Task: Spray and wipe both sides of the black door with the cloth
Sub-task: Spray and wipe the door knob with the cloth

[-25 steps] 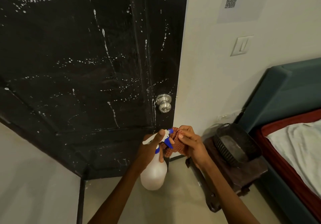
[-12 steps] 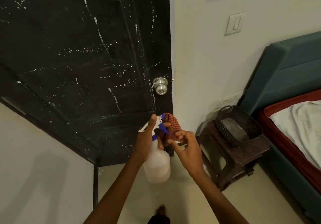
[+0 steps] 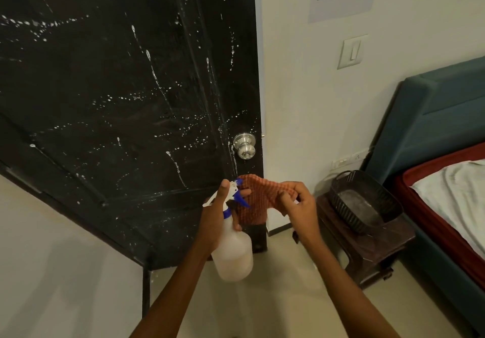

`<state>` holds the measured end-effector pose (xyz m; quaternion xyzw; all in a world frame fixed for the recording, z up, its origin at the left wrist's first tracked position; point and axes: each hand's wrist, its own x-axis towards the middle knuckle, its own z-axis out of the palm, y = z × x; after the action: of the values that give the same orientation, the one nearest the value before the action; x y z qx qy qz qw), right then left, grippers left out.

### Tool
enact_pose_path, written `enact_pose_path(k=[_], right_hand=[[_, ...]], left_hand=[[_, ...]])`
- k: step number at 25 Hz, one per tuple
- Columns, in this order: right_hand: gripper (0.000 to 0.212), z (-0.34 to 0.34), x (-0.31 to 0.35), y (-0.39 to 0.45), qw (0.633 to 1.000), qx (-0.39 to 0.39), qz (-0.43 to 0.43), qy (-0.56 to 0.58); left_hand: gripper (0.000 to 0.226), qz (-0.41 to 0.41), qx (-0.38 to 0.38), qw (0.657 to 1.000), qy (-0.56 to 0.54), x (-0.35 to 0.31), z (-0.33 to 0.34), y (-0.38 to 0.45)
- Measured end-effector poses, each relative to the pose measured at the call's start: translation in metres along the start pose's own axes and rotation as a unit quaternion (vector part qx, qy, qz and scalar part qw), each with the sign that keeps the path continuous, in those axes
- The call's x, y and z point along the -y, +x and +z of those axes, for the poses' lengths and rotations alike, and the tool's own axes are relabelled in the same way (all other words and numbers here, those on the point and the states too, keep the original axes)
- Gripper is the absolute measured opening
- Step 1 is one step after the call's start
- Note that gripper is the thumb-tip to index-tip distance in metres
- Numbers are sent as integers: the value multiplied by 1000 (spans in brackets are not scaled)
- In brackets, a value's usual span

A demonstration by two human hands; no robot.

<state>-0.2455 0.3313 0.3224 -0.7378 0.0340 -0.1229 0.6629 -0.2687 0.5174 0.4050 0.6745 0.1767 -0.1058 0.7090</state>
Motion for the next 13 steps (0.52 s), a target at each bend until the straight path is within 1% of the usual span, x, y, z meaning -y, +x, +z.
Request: enact_pose_path(k=[1, 4, 5, 7, 9, 10, 11, 12, 13], right_hand=[[13, -5, 8, 10, 1000, 8, -3, 9], [14, -5, 29, 32, 997, 63, 17, 35], [17, -1, 33, 38, 996, 68, 33, 54], [27, 6, 40, 47, 982, 64, 96, 151], [34, 12, 47, 53, 951, 51, 159, 261], [36, 14, 49, 55, 937, 45, 183, 294], [38, 15, 50, 54, 923, 51, 202, 322], [40, 16, 48, 51, 912, 66, 212, 344], [41, 17, 45, 49, 905, 83, 222, 354]], left_hand=[[79, -14, 1, 1000, -6, -4, -4, 1], [70, -13, -3, 999, -30, -8, -19, 9], [62, -11, 9, 999, -29, -9, -24, 14], [52, -8, 23, 1000, -15, -12, -32, 23], [44, -19, 12, 1000, -18, -17, -37, 29], [40, -20, 12, 1000, -17, -19, -38, 31], [40, -18, 12, 1000, -13, -21, -39, 32], [47, -14, 15, 1000, -7, -21, -40, 35], [64, -8, 19, 1000, 2, -22, -41, 38]])
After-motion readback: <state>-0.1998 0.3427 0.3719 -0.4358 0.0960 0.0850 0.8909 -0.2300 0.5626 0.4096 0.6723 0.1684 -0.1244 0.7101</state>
